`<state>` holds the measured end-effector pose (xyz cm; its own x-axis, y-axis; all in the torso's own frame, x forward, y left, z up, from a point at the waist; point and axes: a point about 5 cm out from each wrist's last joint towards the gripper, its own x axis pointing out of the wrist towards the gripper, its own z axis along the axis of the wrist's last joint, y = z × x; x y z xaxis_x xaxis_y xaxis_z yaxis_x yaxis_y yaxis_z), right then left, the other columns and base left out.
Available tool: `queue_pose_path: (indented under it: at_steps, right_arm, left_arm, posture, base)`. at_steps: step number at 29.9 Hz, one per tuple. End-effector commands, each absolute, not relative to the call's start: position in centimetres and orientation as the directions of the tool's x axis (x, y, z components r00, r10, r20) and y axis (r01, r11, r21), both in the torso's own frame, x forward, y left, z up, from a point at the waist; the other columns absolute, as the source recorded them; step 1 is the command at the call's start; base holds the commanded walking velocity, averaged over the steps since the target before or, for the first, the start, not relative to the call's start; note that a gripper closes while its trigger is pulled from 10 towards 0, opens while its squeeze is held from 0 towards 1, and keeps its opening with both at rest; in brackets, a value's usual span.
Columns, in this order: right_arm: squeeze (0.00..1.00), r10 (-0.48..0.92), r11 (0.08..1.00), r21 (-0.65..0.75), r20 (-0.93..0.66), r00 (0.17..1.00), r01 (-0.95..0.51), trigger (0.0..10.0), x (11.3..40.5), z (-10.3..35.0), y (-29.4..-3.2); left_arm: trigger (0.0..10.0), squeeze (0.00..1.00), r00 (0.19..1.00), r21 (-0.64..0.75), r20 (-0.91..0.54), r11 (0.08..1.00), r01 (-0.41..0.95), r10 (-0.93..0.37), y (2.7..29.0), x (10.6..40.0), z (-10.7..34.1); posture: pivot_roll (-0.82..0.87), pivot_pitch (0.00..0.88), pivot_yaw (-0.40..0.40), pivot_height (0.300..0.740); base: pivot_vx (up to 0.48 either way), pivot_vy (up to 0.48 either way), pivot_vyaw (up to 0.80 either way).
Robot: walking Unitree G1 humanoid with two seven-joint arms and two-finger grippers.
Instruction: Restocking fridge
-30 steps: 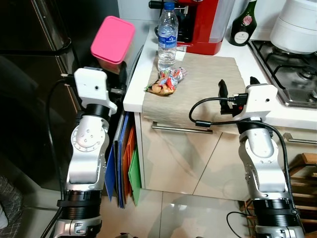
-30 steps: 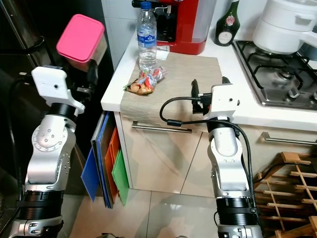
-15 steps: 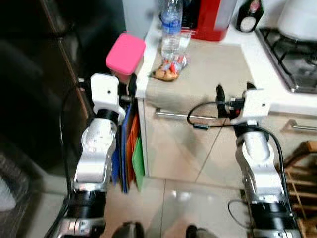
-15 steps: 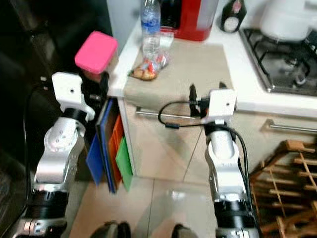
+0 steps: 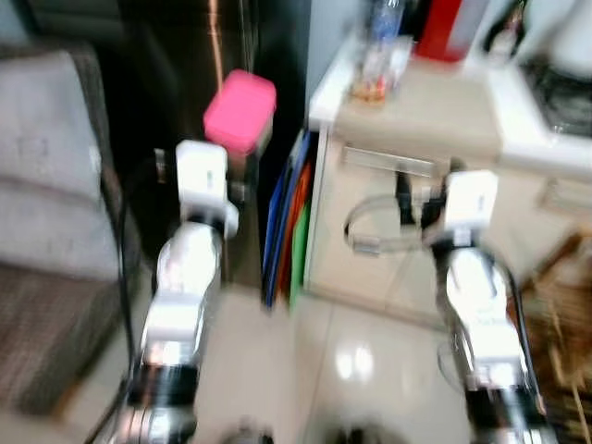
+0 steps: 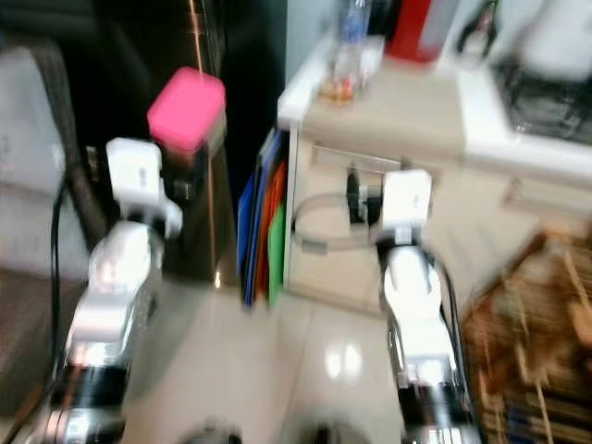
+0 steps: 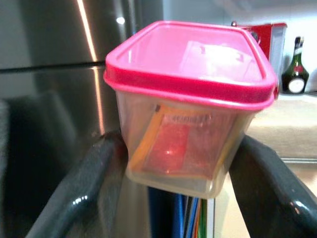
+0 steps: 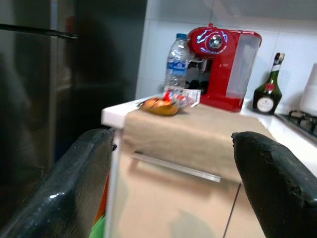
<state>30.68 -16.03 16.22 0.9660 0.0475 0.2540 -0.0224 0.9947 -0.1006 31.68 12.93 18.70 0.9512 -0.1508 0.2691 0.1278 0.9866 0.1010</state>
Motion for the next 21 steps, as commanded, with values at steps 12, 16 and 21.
queue_pose_path:
  at_steps: [12,16,21]
  right_arm:
    - [0.0,0.049,0.991,-0.129,0.224,0.973,-0.021,10.0,30.5,15.6,-16.3]
    - [0.0,0.051,0.991,-0.133,0.217,0.975,-0.023,10.0,30.3,15.4,-16.2]
    - [0.0,0.054,0.99,-0.136,0.209,0.976,-0.026,10.0,30.2,15.2,-16.2]
  left_arm:
    - [10.0,0.0,0.966,0.096,0.207,0.986,0.138,-0.155,13.3,31.3,16.9]
    - [10.0,0.0,0.97,0.104,0.189,0.985,0.135,-0.152,13.5,31.2,16.3]
    - [10.0,0.0,0.976,0.1,0.162,0.987,0.13,-0.145,13.8,31.0,15.4]
  posture:
    - [-0.1,0.0,0.044,0.74]
    - [-0.1,0.0,0.044,0.74]
    - [-0.1,0.0,0.044,0.74]
  base:
    - [-0.098,0.0,-0.31]
    - [0.0,0.0,-0.73]
    - [0.0,-0.239,-0.71]
